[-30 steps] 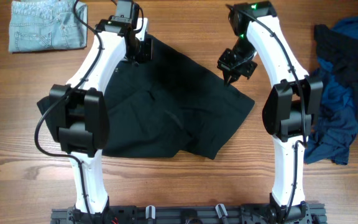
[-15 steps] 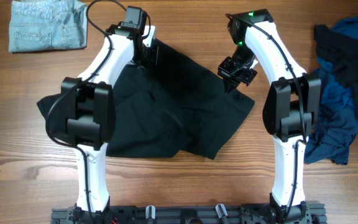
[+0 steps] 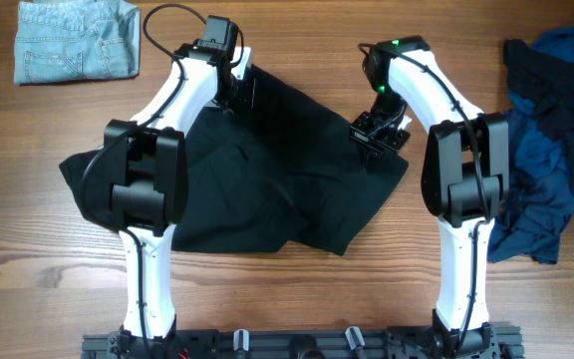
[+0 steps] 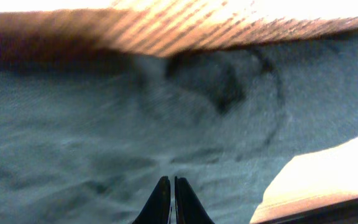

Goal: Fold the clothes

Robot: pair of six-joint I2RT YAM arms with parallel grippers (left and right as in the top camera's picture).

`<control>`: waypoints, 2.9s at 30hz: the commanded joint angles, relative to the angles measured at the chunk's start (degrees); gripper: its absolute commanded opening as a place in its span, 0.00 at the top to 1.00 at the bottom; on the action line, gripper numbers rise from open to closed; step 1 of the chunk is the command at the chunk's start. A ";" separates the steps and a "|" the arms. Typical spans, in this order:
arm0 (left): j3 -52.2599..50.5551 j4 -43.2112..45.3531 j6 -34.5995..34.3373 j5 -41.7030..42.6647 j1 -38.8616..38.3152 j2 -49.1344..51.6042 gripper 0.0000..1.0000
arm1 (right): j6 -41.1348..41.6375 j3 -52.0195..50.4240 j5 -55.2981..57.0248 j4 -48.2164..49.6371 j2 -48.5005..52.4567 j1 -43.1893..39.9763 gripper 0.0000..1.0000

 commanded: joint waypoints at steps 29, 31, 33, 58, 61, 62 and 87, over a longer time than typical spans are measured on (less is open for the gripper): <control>-0.13 6.27 -12.48 1.33 -0.13 10.12 0.96 | -10.75 -13.88 6.47 27.02 0.04 -5.44 0.90; -0.13 7.74 -12.48 1.29 -0.15 10.12 0.96 | -10.71 -13.88 6.43 28.74 0.04 -5.79 0.90; -0.13 10.40 -13.38 -0.15 -0.09 10.12 0.96 | -10.69 -13.86 6.38 30.71 0.04 -6.12 0.90; -0.13 16.74 -27.21 -15.37 15.76 10.75 0.96 | -18.25 -5.33 6.43 34.01 0.04 -11.06 0.90; -0.13 16.76 -27.23 -15.37 16.65 10.75 0.96 | -18.23 -4.92 6.43 35.32 0.04 -11.13 0.89; -0.11 16.76 -27.26 -15.32 16.74 10.75 0.96 | -18.23 -4.72 6.40 35.69 0.04 -11.13 0.89; 3.50 16.09 -26.84 -12.11 15.28 2.91 0.96 | -25.00 29.11 1.46 25.90 -0.09 -10.64 0.87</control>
